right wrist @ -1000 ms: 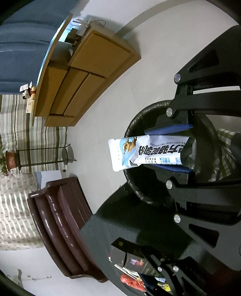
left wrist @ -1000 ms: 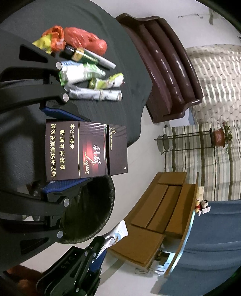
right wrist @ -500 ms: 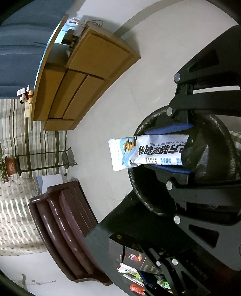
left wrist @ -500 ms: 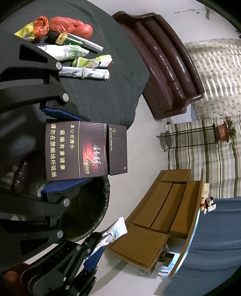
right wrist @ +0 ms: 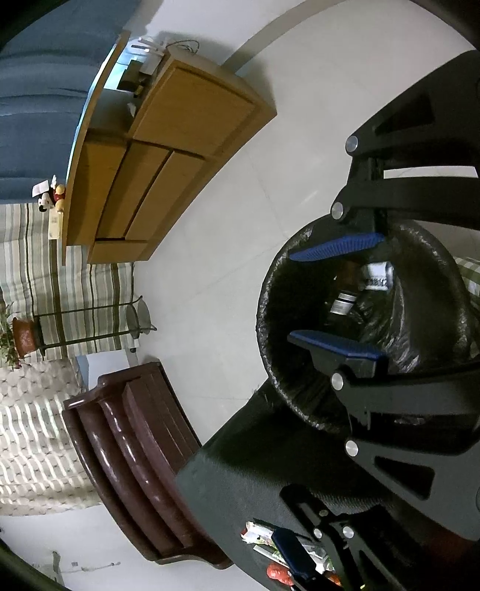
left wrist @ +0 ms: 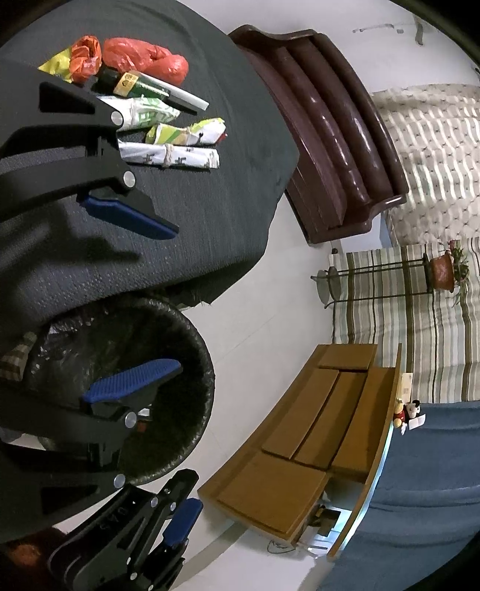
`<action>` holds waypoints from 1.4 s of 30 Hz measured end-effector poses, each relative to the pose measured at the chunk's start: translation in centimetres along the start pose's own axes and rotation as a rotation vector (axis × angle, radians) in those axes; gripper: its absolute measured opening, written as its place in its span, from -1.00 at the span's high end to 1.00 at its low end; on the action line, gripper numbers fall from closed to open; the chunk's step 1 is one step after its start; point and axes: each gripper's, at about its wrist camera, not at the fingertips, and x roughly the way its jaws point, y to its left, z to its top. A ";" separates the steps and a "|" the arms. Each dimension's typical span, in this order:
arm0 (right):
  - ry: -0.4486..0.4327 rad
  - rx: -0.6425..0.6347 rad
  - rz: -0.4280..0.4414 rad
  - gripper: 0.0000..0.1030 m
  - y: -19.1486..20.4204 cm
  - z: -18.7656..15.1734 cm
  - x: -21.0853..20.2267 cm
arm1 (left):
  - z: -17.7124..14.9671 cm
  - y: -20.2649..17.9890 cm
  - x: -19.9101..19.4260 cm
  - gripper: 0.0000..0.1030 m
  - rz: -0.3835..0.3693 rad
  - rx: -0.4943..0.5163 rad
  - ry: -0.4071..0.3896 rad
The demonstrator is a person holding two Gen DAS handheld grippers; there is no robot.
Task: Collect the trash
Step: 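Move both open grippers back over the trash on the table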
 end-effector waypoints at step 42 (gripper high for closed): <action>0.016 -0.328 0.265 0.08 19.2 -7.1 -8.7 | -12.2 19.7 -10.1 -0.30 0.301 -0.281 0.044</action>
